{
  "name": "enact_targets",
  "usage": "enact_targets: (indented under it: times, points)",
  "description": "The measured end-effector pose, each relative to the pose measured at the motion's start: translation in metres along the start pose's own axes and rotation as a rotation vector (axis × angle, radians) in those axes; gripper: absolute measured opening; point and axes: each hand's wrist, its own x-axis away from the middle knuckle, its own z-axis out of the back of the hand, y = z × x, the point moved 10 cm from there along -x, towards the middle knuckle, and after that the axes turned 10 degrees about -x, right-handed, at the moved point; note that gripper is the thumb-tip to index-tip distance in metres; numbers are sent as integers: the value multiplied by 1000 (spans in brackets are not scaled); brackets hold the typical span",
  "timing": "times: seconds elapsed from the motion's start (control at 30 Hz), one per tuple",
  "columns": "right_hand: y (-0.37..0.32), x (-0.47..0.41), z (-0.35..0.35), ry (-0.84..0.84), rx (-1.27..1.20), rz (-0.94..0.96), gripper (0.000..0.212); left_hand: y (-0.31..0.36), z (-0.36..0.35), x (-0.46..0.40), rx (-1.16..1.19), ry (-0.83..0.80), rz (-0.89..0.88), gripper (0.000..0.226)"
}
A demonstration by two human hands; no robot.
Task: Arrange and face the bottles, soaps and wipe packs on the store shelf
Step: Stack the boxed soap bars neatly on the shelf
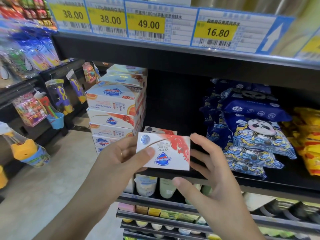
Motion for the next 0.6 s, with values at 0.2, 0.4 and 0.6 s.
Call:
enact_targets:
  times: [0.2,0.4,0.6]
  points:
    - [-15,-3,-6,-37,262,181,62,-10,0,1,23,-7,116,46]
    - [-16,-8,-11,-91,375,236,45,-13,-3,4,21,-24,188,48]
    - [-10,-27,-1,-54,266,136,33,-27,1,-8,328,104,308,32]
